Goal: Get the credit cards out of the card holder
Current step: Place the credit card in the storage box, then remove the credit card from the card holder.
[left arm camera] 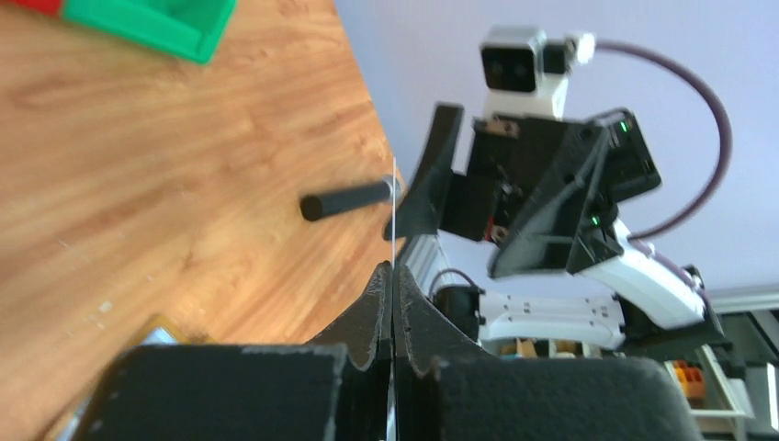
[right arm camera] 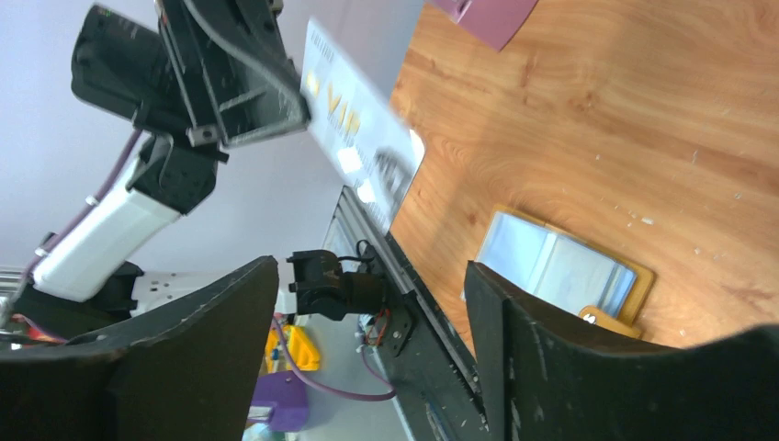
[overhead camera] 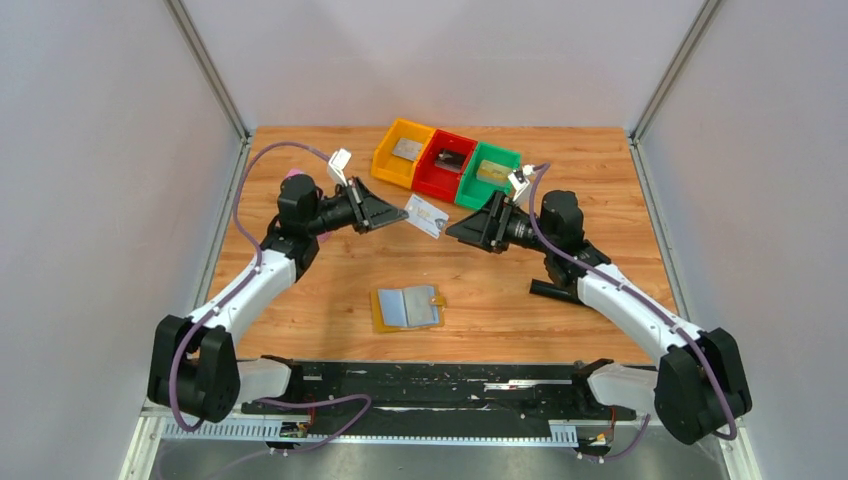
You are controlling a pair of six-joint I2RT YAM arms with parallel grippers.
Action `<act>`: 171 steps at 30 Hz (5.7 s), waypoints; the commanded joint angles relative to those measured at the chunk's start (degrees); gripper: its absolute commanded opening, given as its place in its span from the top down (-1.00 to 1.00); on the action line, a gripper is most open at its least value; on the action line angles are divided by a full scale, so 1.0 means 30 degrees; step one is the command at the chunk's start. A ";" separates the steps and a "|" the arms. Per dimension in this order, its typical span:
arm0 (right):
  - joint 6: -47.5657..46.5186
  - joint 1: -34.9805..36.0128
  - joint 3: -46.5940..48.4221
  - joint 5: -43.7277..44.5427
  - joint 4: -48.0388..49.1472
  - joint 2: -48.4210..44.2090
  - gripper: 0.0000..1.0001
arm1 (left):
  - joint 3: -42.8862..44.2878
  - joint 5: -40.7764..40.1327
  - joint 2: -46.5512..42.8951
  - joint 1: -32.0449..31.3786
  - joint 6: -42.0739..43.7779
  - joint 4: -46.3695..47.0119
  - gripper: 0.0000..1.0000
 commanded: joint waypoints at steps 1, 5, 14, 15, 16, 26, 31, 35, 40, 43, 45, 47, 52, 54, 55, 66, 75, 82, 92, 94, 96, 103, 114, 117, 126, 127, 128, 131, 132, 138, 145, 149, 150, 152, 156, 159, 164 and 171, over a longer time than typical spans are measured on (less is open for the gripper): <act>-0.0836 -0.0055 -0.0110 0.1370 -0.0655 -0.2074 -0.73 | 0.2518 0.0017 0.1333 0.0964 0.1808 -0.0655 1.00; -0.1688 -0.0069 0.0180 0.1883 -0.2112 -0.2800 -1.00 | 0.5250 -0.0618 0.3130 0.1848 0.3775 -0.2629 1.00; -0.2476 -0.0069 0.0370 0.2085 -0.3375 -0.3440 -1.00 | 1.1046 -0.3359 0.8337 0.3741 0.6165 -0.5205 1.00; -0.2533 -0.0066 0.0385 0.2108 -0.3385 -0.3438 -1.00 | 1.2040 -0.3978 0.8799 0.3820 0.6678 -0.5536 1.00; -0.2584 -0.0069 0.0413 0.2107 -0.3408 -0.3397 -1.00 | 1.2572 -0.4183 0.9768 0.3838 0.6896 -0.6003 1.00; -0.2954 -0.0069 0.0881 0.2261 -0.4011 -0.2327 -1.00 | 1.9060 -0.5021 1.6989 0.3834 0.7861 -0.6934 1.00; -0.2883 -0.0038 0.1175 0.2058 -0.4030 -0.1186 -1.00 | 2.1000 -0.5078 1.9458 0.3856 0.7621 -0.5794 1.00; -0.2959 -0.0040 0.1422 0.2057 -0.3987 -0.0451 -1.00 | 2.2431 -0.4933 2.0933 0.3805 0.7497 -0.5356 1.00; -0.3597 -0.0040 0.1250 0.2977 -0.4955 -0.0100 -1.00 | 2.3921 -0.4832 2.2031 0.3446 0.8158 -0.5356 1.00; -0.3639 -0.0040 0.0958 0.3314 -0.5164 -0.0170 -1.00 | 2.4334 -0.5010 2.2554 0.3232 0.8352 -0.5144 1.00; -0.3650 -0.0040 0.0938 0.3395 -0.5214 -0.0104 -1.00 | 2.4644 -0.5085 2.2880 0.3068 0.8455 -0.4868 1.00; -0.3832 -0.0040 0.1154 0.3498 -0.5752 -0.0029 -1.00 | 2.5082 -0.5179 2.3213 0.2895 0.8486 -0.4797 1.00; -0.4458 -0.0040 0.1245 0.4266 -0.7049 -0.0592 -1.00 | 2.5835 -0.5330 2.4054 0.2759 0.8296 -0.4441 1.00; -0.4472 -0.0040 0.1166 0.4453 -0.7230 -0.0824 -1.00 | 2.6048 -0.5462 2.4341 0.2716 0.8287 -0.4212 1.00; -0.4453 -0.0040 0.1151 0.4521 -0.7265 -0.0892 -1.00 | 2.6138 -0.5499 2.4433 0.2692 0.8183 -0.4160 1.00; -0.4363 -0.0033 0.1580 0.4698 -0.7458 -0.0766 -1.00 | 2.7713 -0.5898 2.5913 0.2597 0.8111 -0.4108 0.92; -0.4274 -0.0018 0.1735 0.4731 -0.7495 -0.0583 -1.00 | 2.8041 -0.6008 2.6344 0.2567 0.8020 -0.3919 0.74; -0.4260 -0.0025 0.1815 0.4675 -0.7488 -0.0552 -1.00 | 2.8372 -0.6017 2.6511 0.2540 0.8001 -0.3982 0.63; -0.4200 -0.0035 0.1823 0.4688 -0.7488 -0.0844 -1.00 | 2.8689 -0.5994 2.6367 0.2423 0.8090 -0.4274 0.53; -0.4159 -0.0040 0.1848 0.4674 -0.7502 -0.0821 -1.00 | 2.8741 -0.5922 2.6271 0.2399 0.8125 -0.4415 0.52; -0.4115 -0.0040 0.1852 0.4652 -0.7488 -0.0790 -1.00 | 2.8732 -0.5745 2.6069 0.2385 0.8159 -0.4594 0.50; -0.3806 -0.0025 0.1856 0.4556 -0.7576 -0.0632 -1.00 | 2.7942 -0.4548 2.4088 0.2391 0.8528 -0.5763 0.46; -0.3970 -0.0036 0.2228 0.4201 -0.9325 -0.0245 -0.90 | 2.2836 -0.2421 1.8715 0.2390 0.8222 -0.8089 0.41; -0.3547 0.0061 0.2110 0.3818 -0.9393 -0.0552 -0.82 | 1.9463 -0.2093 1.6516 0.2340 0.7179 -0.7900 0.41; -0.2993 0.1147 0.1238 0.3451 -0.9364 -0.1634 -0.43 | 1.3428 -0.2683 1.1305 0.2128 0.7156 -1.0784 0.45; -0.2865 0.1383 0.1134 0.3572 -0.9341 -0.1685 -0.39 | 1.2811 -0.2672 1.0526 0.2099 0.7252 -1.1381 0.45; -0.2801 0.1679 0.1056 0.3777 -0.9272 -0.1695 -0.37 | 1.2518 -0.2612 1.0128 0.2025 0.7463 -1.1685 0.45; -0.2638 0.2779 0.0855 0.4832 -0.9190 -0.1470 -0.32 | 1.1001 -0.2829 0.8108 0.1527 0.8296 -1.3229 0.45; -0.2469 0.3092 0.0779 0.5121 -0.9140 -0.1339 -0.31 | 1.0676 -0.3193 0.7718 0.1373 0.8452 -1.3473 0.45; -0.1848 0.4862 -0.0287 0.6558 -0.7261 -0.0541 -0.15 | 0.6397 -0.3829 0.4676 -0.0145 0.8394 -1.3627 0.47; -0.1813 0.6535 -0.0249 0.7236 -0.5634 0.1612 0.00 | 0.2256 -0.2898 0.3117 -0.1395 0.7732 -1.2357 0.55; -0.1724 0.7178 0.0295 0.7853 -0.5338 0.3053 0.01 | -0.0136 -0.2440 0.2283 -0.1615 0.7445 -1.1279 0.55; -0.1688 0.7194 0.0372 0.7865 -0.5146 0.3361 0.01 | -0.0812 -0.2400 0.2236 -0.1620 0.7292 -1.0764 0.55; -0.1714 0.7225 0.0465 0.7873 -0.4750 0.3957 0.03 | -0.1625 -0.2280 0.2428 -0.1622 0.6960 -1.0042 0.55; -0.1842 0.7263 0.0714 0.8283 -0.4602 0.4875 0.06 | -0.2735 -0.2188 0.2886 -0.1632 0.6437 -0.8875 0.56; -0.1992 0.7236 0.1161 0.7819 -0.4660 0.5683 0.04 | -0.3041 -0.2584 0.3073 -0.1650 0.6538 -0.8792 0.55; -0.1905 0.7254 0.1822 0.7724 -0.5140 0.7075 0.03 | -0.3318 -0.3125 0.3534 -0.1652 0.7071 -0.9064 0.54; -0.1886 0.7245 0.1737 0.8380 -0.5299 0.7714 0.03 | -0.3890 -0.3309 0.3717 -0.1652 0.7043 -0.8863 0.53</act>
